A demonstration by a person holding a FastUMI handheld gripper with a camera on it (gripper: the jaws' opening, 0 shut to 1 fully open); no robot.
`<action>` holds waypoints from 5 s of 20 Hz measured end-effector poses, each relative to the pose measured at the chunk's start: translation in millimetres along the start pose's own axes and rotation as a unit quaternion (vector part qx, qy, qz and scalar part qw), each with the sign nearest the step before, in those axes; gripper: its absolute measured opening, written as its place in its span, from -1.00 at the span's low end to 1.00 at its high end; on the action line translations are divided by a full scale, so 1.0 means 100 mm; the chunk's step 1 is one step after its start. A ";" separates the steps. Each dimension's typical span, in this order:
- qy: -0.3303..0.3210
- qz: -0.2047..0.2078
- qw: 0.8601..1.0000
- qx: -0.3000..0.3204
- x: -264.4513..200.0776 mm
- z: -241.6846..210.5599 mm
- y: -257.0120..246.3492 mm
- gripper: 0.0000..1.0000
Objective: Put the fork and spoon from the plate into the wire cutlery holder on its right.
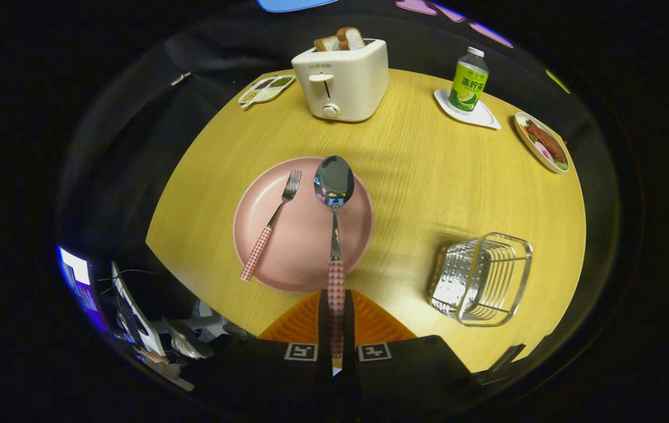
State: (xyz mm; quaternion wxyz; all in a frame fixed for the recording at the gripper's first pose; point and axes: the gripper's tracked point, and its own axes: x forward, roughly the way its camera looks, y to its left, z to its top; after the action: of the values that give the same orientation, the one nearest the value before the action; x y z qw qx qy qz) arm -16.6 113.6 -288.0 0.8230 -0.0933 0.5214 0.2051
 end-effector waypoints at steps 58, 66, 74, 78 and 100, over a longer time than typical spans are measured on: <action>0.085 0.054 0.994 -0.041 -0.86 0.09 -1.09 1.00; -0.050 0.043 0.998 -0.010 -1.13 0.42 -0.77 0.99; -0.116 0.072 0.991 -0.001 -0.86 0.66 0.08 0.99; -0.108 0.088 0.990 0.016 -0.47 0.74 0.51 0.99; 0.049 0.015 0.998 0.031 1.44 0.28 1.17 0.63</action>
State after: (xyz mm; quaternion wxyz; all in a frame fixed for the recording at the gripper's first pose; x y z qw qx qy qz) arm 9.2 263.3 -397.9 0.7955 -0.0696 0.5689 0.1966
